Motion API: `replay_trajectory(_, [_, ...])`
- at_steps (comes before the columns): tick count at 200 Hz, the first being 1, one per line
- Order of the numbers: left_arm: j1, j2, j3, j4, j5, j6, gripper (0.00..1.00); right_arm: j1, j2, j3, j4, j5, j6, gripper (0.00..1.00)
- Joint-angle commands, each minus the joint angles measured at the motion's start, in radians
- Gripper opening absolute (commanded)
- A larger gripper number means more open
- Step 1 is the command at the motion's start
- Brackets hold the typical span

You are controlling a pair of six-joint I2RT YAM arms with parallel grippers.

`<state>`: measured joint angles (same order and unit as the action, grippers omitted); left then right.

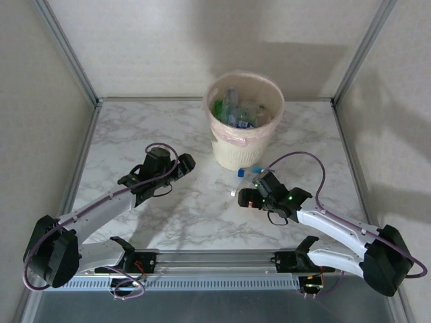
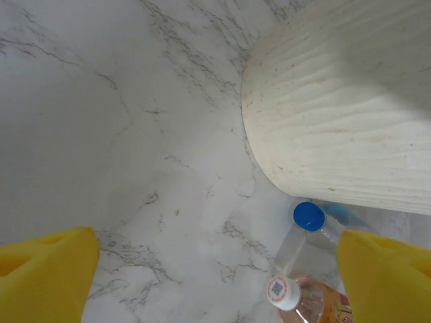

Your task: Put the plastic bottles in the bin

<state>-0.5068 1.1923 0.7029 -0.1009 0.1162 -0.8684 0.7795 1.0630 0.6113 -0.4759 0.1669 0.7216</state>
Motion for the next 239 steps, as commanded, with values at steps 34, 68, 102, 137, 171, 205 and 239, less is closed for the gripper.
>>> replay_trajectory(34, [0.011, -0.014, 0.008, -0.007, 0.002, 0.002, 0.91, -0.110, 0.079, 0.002, 0.098, 0.101, -0.081, 0.99])
replay_trajectory(68, [0.014, -0.025, 0.008, -0.013, 0.000, 0.005, 0.91, -0.167, 0.090, -0.021, 0.240, 0.017, -0.148, 0.99])
replay_trajectory(102, [0.021, -0.028, 0.006, -0.015, 0.000, 0.006, 0.91, -0.177, 0.131, -0.041, 0.316, -0.117, -0.146, 0.99])
replay_trajectory(137, [0.022, -0.018, 0.005, -0.007, 0.005, 0.003, 0.91, -0.146, 0.113, -0.064, 0.293, -0.133, -0.081, 0.99])
replay_trajectory(171, [0.022, -0.008, 0.003, -0.002, 0.010, 0.003, 0.91, -0.044, 0.062, -0.080, 0.250, -0.136, 0.012, 0.99])
replay_trajectory(205, [0.022, -0.004, -0.003, 0.007, 0.008, 0.000, 0.91, 0.098, 0.062, -0.071, 0.211, -0.118, 0.124, 0.98])
replay_trajectory(239, [0.022, -0.005, -0.006, 0.009, 0.011, 0.001, 0.91, 0.231, 0.080, 0.026, 0.069, 0.035, 0.126, 0.99])
